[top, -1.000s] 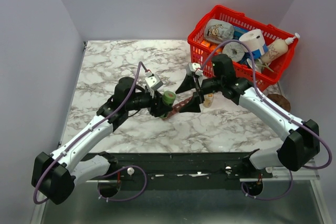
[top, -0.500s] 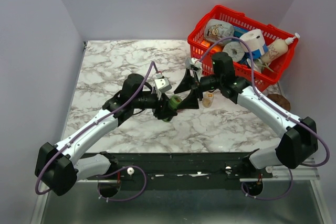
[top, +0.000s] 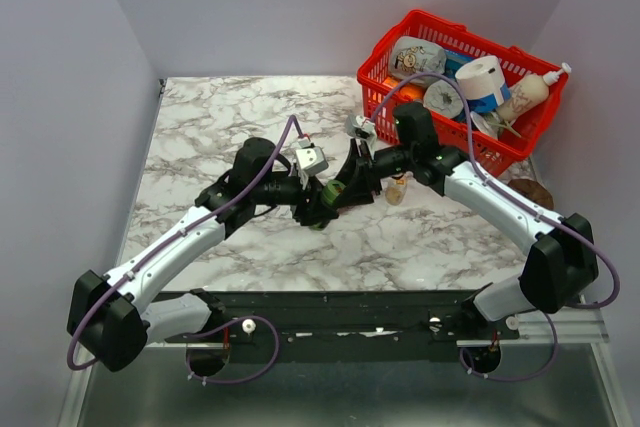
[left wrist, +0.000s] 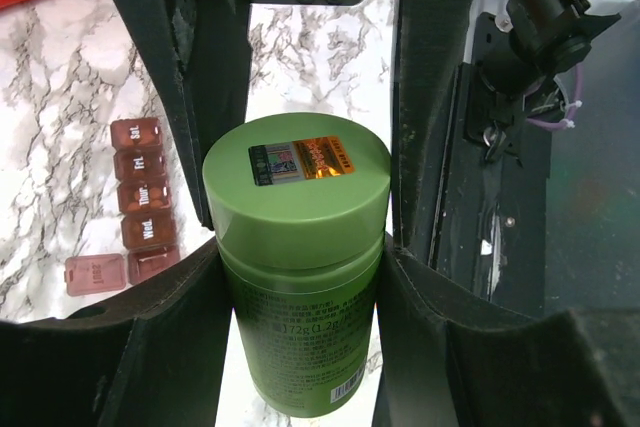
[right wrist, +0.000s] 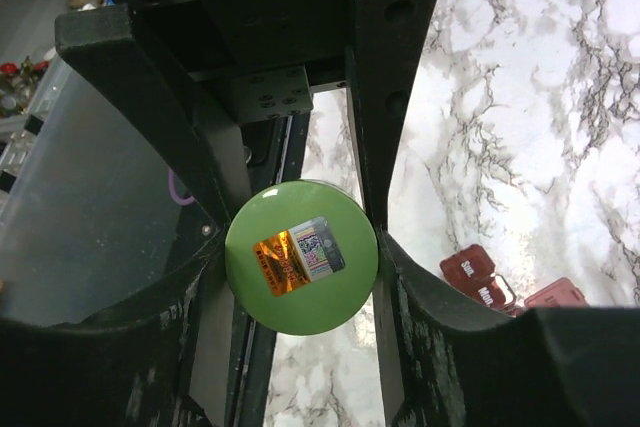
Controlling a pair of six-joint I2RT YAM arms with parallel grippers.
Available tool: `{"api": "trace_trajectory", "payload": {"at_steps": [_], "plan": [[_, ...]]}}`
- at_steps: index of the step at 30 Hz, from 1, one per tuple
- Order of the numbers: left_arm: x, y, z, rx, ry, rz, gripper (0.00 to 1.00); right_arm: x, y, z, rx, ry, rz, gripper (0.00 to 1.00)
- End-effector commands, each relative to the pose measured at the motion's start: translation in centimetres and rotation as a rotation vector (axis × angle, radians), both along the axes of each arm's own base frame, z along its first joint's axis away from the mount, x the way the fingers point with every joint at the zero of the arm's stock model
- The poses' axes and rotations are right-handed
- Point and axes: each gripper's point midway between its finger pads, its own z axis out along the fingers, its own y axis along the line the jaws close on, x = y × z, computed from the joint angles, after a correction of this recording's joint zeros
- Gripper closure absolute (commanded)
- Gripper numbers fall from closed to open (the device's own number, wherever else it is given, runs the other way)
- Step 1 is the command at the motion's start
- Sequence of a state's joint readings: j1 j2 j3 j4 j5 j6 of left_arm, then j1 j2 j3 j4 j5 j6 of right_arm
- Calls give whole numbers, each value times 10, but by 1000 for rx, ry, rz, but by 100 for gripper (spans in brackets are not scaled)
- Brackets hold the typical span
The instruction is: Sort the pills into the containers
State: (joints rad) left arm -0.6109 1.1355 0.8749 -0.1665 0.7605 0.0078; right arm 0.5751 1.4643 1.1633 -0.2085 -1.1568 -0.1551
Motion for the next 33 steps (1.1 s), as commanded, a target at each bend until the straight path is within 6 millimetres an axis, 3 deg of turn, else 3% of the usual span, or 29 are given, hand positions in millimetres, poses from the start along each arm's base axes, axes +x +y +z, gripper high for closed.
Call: {"api": "trace_trajectory", "payload": {"at_steps": [1, 3, 5, 6, 7, 9, 10, 13, 16, 21, 27, 33], "plan": [[3, -5, 12, -22, -45, -22, 92, -7, 3, 13, 28, -3, 50, 72], [4, -4, 12, -19, -47, -15, 90, -8, 3, 16, 34, -12, 55, 83], [9, -1, 11, -7, -49, 37, 70, -10, 1, 19, 43, -22, 59, 88], [14, 2, 11, -2, -56, 70, 58, -10, 1, 20, 45, -25, 61, 90], [18, 4, 13, -5, -75, 97, 36, -11, 1, 21, 46, -24, 60, 91], [20, 12, 18, -20, -98, 165, 19, -10, 1, 21, 45, -27, 54, 92], [23, 14, 26, -52, -136, 188, 1, -10, 1, 23, 46, -32, 49, 92], [22, 26, 39, -125, -205, 264, 1, -3, 2, 24, 35, -32, 2, 94], [17, 34, 39, -182, -240, 296, 1, 8, 2, 25, 28, -21, -74, 94], [8, 33, 22, -192, -237, 261, 1, 18, 1, 26, 42, 80, -163, 94], [24, 31, 25, -177, -304, 302, 2, 18, 5, 30, 77, 120, -155, 96], [33, 26, 23, -134, -311, 295, 10, 19, 5, 27, 76, 128, -164, 96]]}}
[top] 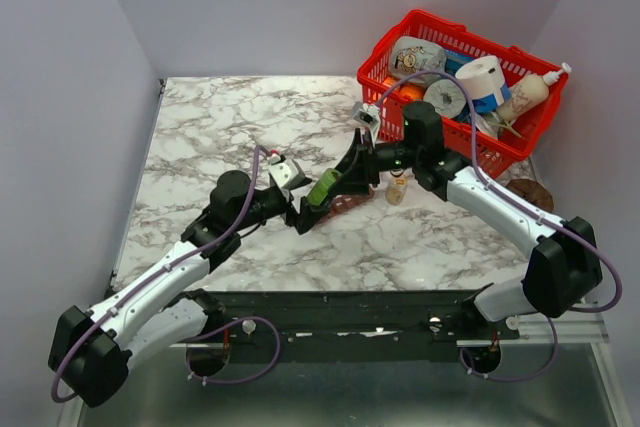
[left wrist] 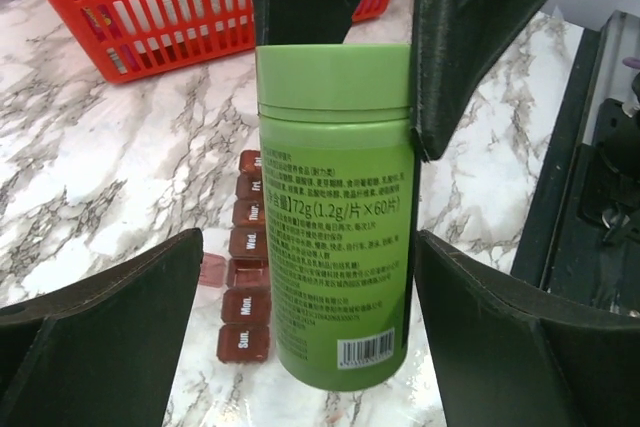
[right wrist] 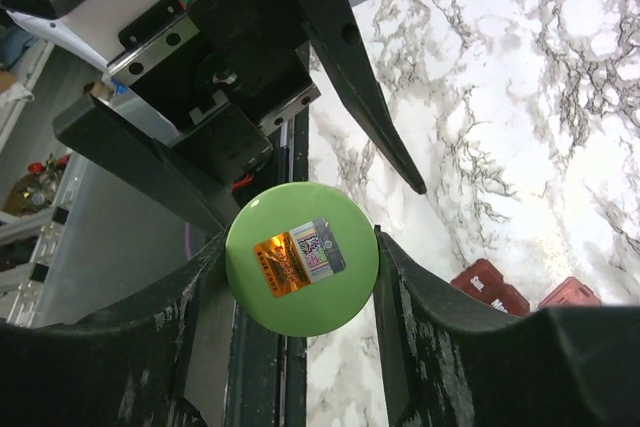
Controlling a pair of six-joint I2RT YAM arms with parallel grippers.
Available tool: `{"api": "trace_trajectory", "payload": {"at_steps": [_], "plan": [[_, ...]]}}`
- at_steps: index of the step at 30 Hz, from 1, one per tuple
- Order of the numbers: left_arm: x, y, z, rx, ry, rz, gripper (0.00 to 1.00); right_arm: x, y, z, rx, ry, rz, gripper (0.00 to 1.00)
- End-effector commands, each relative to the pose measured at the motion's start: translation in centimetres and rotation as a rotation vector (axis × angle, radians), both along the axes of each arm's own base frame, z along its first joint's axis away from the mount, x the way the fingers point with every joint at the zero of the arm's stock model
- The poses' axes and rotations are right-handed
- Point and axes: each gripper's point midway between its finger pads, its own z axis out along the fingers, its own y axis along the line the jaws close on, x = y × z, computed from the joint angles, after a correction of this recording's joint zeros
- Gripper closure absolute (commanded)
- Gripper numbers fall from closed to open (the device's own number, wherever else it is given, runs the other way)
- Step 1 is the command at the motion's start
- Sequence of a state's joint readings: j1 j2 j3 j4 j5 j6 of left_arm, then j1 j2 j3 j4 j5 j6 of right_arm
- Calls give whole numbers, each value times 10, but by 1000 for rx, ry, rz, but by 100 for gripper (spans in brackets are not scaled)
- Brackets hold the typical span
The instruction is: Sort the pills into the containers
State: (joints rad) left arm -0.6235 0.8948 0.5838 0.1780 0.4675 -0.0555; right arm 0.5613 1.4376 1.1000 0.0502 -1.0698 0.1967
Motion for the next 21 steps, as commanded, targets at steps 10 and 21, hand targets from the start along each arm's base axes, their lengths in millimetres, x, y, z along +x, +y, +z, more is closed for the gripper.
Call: {"api": "trace_trajectory", "payload": {"at_steps": [10, 21], "plan": [[0, -17, 3, 75, -13, -112, 69, 5, 1, 7, 28, -29, -28, 96], [-58, -26, -12, 90, 68, -455, 100, -55, -19, -3, 144, -471, 384, 93]]}}
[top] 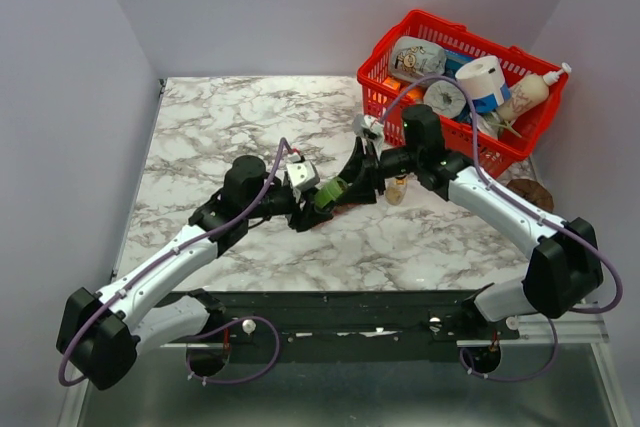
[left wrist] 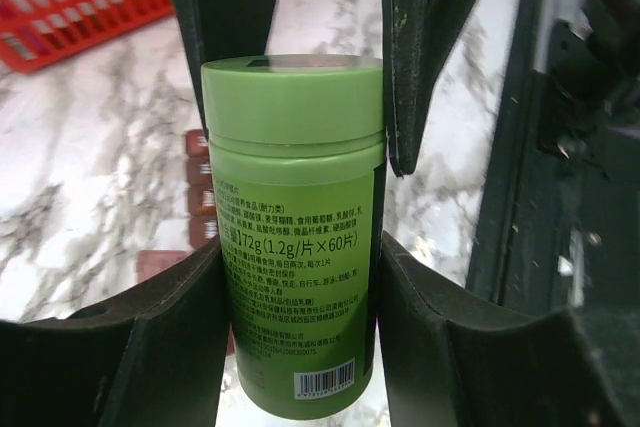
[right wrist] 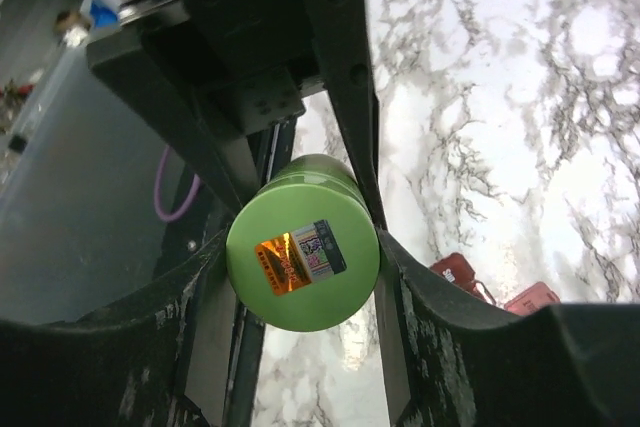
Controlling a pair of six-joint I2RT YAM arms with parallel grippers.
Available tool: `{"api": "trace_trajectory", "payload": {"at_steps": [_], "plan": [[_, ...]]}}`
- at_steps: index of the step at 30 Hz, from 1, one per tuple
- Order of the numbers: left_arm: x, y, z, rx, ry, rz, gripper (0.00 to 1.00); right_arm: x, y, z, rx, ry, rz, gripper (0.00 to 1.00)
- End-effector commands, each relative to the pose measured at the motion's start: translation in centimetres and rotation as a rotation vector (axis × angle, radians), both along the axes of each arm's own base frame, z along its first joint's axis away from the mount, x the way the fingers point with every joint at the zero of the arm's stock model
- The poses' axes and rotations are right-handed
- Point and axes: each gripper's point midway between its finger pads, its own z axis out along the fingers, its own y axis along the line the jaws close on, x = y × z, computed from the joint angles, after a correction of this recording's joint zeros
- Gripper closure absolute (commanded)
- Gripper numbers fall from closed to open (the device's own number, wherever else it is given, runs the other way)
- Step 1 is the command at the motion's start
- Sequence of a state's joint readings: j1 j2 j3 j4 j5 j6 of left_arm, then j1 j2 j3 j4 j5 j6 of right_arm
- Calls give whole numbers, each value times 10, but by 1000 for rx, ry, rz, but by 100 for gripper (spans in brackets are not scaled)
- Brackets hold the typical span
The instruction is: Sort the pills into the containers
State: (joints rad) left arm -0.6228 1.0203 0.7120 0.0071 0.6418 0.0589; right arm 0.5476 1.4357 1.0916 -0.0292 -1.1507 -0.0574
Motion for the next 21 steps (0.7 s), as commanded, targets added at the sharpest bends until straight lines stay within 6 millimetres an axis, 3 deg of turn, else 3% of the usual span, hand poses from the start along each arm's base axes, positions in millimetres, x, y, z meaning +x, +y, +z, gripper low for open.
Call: {"api": "trace_trajectory", "payload": {"at_steps": [1, 3, 7, 8, 9, 12, 13, 17, 21], "plan": [[-49, -7, -8, 3, 58, -285, 100, -53, -11, 6, 133, -360, 317, 93], [-53, -7, -15, 31, 91, -317, 100, -58, -10, -2, 117, -492, 354, 92], [-53, -2, -30, 86, 117, -303, 100, -56, -8, -10, 85, -472, 366, 86], [-52, -1, -30, 89, 112, -295, 100, -56, -8, -12, 71, -437, 360, 78], [-50, 0, -30, 91, 112, -274, 100, -55, -8, -14, 54, -416, 353, 59], [-43, 2, -30, 99, 95, -224, 100, -47, -7, -17, -26, -318, 291, 22], [-40, 3, -30, 101, 89, -206, 100, -43, -6, -14, -43, -298, 266, 16], [-23, 11, -36, 143, 83, -80, 100, -22, -2, 4, -67, -138, 113, 1], [-10, 17, -30, 134, 77, 31, 100, -13, 2, 8, -53, -33, 19, 0]]}}
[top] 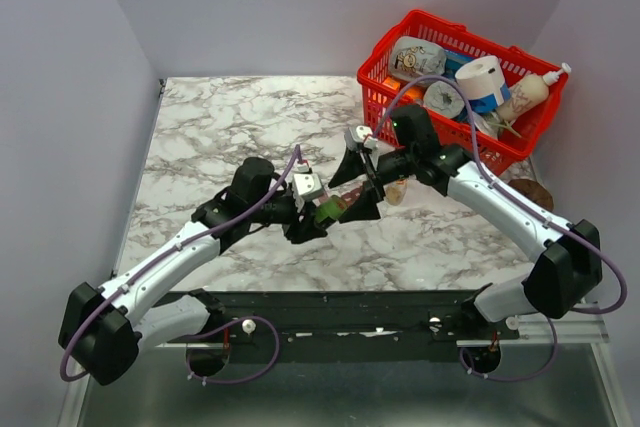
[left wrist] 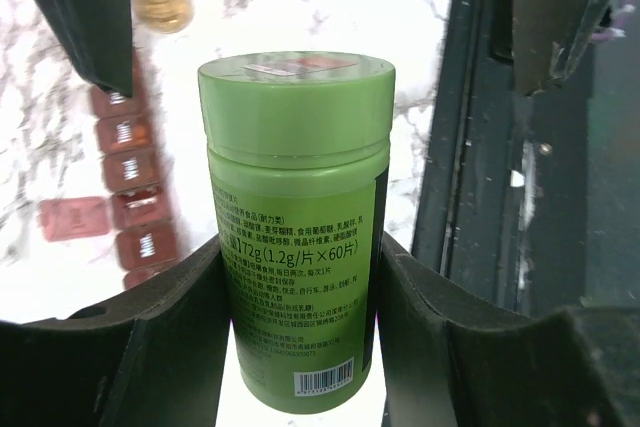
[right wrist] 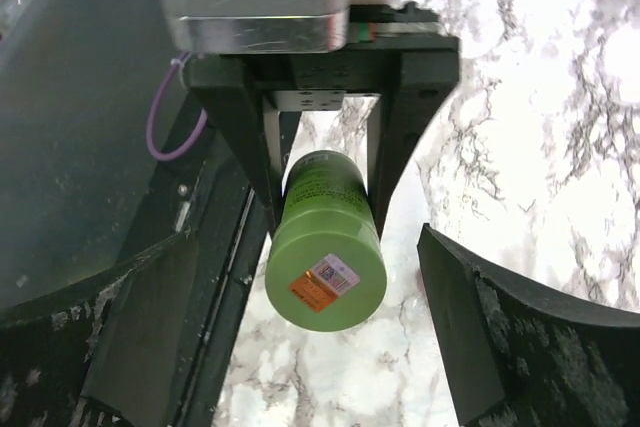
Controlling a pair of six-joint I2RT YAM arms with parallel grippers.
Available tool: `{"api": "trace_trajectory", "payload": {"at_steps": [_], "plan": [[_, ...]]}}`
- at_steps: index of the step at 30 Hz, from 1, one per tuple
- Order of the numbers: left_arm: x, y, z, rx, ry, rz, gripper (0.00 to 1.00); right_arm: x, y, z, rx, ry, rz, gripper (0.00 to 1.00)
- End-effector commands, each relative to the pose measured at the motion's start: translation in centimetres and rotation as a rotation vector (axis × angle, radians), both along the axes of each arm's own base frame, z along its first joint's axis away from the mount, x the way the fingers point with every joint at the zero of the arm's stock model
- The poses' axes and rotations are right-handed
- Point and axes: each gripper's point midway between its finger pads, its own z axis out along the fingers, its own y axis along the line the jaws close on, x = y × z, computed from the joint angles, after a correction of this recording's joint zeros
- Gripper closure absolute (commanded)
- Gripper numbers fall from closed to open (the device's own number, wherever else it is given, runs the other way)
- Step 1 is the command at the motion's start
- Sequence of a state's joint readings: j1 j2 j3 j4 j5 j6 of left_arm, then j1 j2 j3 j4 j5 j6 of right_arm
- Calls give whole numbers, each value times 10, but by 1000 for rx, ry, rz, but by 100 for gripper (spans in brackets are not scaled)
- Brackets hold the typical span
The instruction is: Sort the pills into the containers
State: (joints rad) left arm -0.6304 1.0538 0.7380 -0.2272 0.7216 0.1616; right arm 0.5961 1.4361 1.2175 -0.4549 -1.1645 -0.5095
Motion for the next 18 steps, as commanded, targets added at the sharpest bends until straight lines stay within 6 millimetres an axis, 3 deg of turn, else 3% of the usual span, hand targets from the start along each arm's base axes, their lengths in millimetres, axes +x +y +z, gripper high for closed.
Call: {"api": "trace_trajectory", "payload": {"at_steps": [1, 7, 12, 18], "plan": [[22, 7, 14, -25, -46, 174, 100, 22, 7, 9, -1, 158, -185, 0], [32, 11, 18, -65, -37, 286, 100, 48, 15, -5, -38, 286, -354, 0], [34, 10, 17, -61, -31, 296, 100, 47, 22, -7, -42, 390, -345, 1], [39, 11, 17, -48, -35, 316, 100, 44, 25, -10, -62, 397, -335, 16]]}}
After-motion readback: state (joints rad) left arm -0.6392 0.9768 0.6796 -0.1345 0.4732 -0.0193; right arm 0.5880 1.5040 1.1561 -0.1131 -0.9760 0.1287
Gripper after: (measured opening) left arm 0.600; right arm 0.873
